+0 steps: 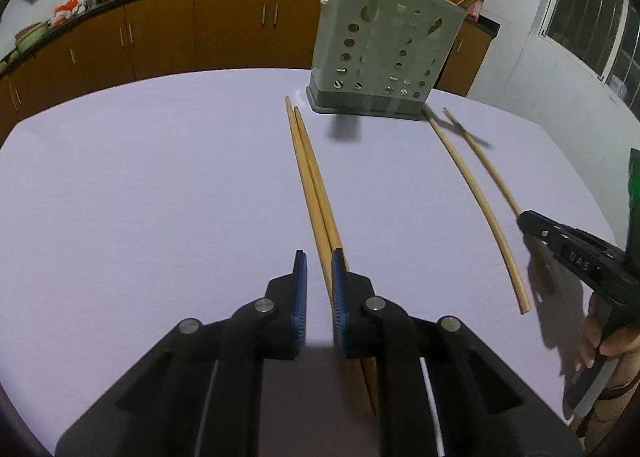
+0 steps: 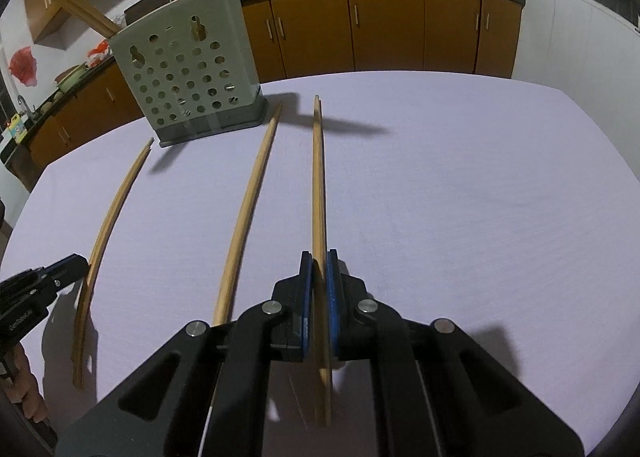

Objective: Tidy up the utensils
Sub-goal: 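Lower both open tools back to the loose chopsticks on the table, then close the left tool on a chopstick while the right tool grasps another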

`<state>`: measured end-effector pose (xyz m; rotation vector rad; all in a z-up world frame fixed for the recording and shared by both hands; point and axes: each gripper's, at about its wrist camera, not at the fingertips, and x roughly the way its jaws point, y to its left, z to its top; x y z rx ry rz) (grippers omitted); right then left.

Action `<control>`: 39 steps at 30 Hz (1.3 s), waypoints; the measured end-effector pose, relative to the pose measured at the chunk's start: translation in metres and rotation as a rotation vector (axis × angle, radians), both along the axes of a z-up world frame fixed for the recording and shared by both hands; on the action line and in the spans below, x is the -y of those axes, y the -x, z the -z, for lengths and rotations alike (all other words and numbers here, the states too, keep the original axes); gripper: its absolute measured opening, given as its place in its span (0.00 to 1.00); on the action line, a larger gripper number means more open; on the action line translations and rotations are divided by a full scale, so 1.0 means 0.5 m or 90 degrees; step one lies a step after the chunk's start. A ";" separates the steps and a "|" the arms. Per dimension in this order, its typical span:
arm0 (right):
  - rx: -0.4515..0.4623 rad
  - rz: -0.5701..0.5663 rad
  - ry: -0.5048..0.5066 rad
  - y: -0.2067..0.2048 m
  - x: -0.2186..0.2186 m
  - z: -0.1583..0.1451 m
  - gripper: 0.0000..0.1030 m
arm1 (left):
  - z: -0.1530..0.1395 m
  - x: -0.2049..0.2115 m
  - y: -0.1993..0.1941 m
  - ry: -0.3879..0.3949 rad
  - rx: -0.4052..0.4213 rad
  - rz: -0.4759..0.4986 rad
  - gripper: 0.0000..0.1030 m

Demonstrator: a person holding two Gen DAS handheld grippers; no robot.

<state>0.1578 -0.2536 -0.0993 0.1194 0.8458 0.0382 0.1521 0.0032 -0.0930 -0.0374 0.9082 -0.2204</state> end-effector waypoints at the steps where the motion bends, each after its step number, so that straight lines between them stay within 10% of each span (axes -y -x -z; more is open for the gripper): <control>1: 0.000 0.004 0.005 0.000 0.003 0.000 0.08 | -0.001 -0.001 0.000 -0.002 0.000 -0.001 0.14; 39: 0.005 0.000 0.023 0.010 0.016 -0.002 0.08 | 0.003 -0.104 -0.011 0.000 0.013 -0.091 0.10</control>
